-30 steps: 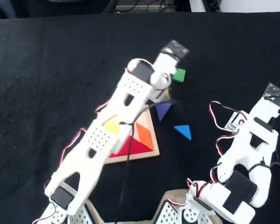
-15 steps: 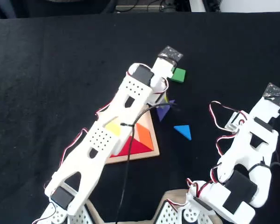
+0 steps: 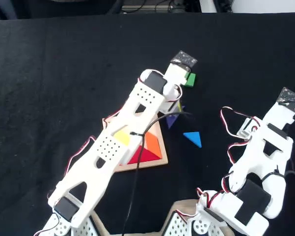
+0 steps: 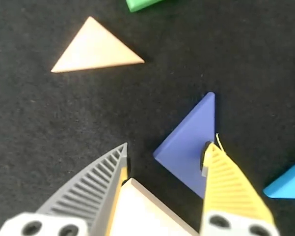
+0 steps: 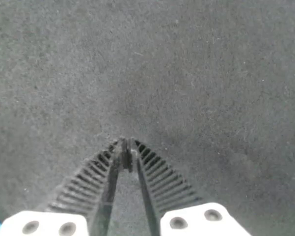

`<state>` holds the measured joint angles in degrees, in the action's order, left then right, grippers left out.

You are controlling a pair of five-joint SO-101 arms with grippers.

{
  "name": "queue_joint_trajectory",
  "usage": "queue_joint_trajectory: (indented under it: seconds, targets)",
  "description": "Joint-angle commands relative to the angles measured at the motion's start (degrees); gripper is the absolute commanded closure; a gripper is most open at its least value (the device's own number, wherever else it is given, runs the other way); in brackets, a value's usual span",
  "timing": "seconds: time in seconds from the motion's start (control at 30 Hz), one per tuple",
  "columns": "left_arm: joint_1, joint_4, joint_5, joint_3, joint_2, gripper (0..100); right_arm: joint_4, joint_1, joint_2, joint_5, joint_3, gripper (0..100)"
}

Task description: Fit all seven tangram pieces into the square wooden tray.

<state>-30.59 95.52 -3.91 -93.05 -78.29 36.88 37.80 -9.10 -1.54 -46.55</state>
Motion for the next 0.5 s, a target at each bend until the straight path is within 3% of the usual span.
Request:
queue_joint_trajectory:
  seconds: [0.0,0.47]
  targets:
    - [-1.7,1.4,0.3,-2.2,0.4,75,-1.1,-0.9,-0.2,-0.4,0.4,98.7]
    - [-1.5,0.6,0.3,-2.4,-1.1,75,-1.1,-0.6,-0.2,-0.4,0.4,98.7]
